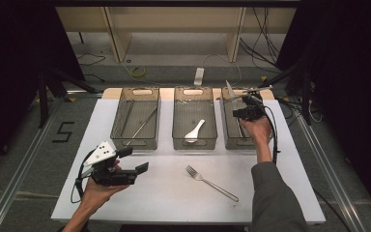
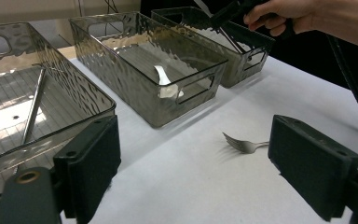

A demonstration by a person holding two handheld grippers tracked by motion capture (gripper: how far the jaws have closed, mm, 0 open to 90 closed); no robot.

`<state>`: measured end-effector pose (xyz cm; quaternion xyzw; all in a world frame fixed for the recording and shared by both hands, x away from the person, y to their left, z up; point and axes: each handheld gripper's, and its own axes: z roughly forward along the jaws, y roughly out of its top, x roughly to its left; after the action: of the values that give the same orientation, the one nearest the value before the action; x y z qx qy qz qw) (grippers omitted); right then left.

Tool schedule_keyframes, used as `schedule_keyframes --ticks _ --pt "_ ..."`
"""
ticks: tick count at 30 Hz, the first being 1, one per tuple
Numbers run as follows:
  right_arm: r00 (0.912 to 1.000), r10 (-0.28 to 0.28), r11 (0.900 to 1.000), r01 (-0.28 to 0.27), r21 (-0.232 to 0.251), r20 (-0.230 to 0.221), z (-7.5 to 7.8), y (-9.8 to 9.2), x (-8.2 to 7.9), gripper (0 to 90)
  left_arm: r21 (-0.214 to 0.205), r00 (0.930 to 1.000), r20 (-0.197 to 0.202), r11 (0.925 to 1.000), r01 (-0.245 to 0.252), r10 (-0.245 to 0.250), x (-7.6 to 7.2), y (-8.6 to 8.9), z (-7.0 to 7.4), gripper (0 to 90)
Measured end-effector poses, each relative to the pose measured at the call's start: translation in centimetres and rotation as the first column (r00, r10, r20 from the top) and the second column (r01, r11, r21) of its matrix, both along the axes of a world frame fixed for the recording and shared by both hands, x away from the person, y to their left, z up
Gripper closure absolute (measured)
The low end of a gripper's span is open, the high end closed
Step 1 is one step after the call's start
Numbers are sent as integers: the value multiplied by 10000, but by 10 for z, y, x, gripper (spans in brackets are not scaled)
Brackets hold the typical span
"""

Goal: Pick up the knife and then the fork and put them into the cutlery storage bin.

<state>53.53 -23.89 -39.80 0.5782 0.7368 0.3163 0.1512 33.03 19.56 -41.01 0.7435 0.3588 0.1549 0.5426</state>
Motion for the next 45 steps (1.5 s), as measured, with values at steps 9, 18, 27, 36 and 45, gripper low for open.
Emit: schedule_keyframes --ticks 9,18,27,36,45 --pt "9998 -165 9999 165 19 -131 -6 -3 -1 806 -12 10000 7 10000 37 -37 0 -1 0 161" --pt "9987 -346 9994 347 26 -362 -13 -4 -2 798 38 10000 7 10000 23 -23 0 -1 0 161" --pt "9983 -554 9977 560 389 -159 -4 -10 -4 634 77 10000 31 10000 37 -38 0 -1 0 161" --pt "9994 330 9973 -336 647 105 9 -5 -16 476 115 10000 2 9999 42 -42 0 -1 -1 161" --pt "9824 1826 9803 -1849 687 393 30 5 -49 381 122 10000 15 9999 35 -35 1 -1 -1 161"
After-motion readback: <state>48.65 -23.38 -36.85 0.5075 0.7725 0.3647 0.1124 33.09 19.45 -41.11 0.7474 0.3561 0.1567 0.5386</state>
